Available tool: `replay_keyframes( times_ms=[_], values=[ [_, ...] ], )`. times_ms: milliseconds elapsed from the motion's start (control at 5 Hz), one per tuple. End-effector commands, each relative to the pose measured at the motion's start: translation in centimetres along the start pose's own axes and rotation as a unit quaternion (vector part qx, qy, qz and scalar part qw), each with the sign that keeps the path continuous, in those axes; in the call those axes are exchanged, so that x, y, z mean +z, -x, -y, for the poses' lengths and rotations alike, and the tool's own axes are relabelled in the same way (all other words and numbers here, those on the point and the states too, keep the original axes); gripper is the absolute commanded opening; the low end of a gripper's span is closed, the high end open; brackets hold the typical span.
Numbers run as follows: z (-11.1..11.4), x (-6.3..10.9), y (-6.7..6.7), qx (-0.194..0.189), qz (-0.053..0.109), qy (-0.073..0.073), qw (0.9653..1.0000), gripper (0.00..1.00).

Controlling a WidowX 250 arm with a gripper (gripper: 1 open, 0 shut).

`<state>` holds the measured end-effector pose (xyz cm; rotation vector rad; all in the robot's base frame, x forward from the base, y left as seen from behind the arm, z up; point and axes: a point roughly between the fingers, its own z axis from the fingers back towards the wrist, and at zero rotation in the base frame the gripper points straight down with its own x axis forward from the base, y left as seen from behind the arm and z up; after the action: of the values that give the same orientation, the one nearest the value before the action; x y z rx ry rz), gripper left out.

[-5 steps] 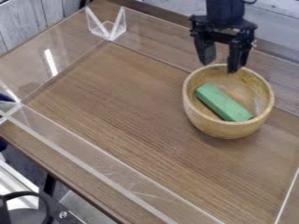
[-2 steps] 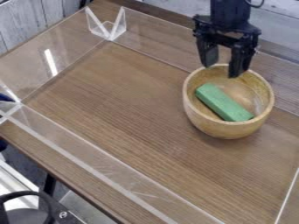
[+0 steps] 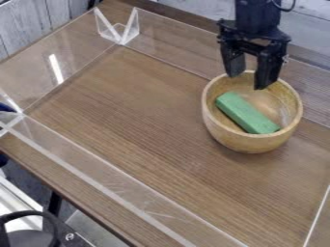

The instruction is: Put the green block in the brown bowl

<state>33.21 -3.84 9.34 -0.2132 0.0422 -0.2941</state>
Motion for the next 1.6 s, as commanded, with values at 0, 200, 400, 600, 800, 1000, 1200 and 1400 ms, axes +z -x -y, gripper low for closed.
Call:
replay_keyframes(
  times_ms=[0,200,400,600,800,1000,1200,1400],
  values=[
    [0.4,3.1,-0.6,-0.009,0.031,-0.008,0.9995,1.0],
    [0.1,5.9,-0.1,-0.03,0.049,-0.015,0.9982,1.0],
    [-0.6,9.5,0.5,-0.053,0.075,-0.025,0.9955,1.0],
    [-2.6,11.9,1.5,-0.015,0.057,-0.06,0.9964,1.0],
    [-5.1,12.1,2.7,0.012,0.036,-0.069,0.9969,0.0],
    [-8.3,12.2,5.8,0.028,0.038,-0.05,0.9976,0.0],
    [-10.2,10.7,8.3,0.023,0.027,-0.034,0.9988,1.0],
    [-10.6,8.8,9.2,0.05,-0.005,-0.043,0.9978,0.0]
  ],
)
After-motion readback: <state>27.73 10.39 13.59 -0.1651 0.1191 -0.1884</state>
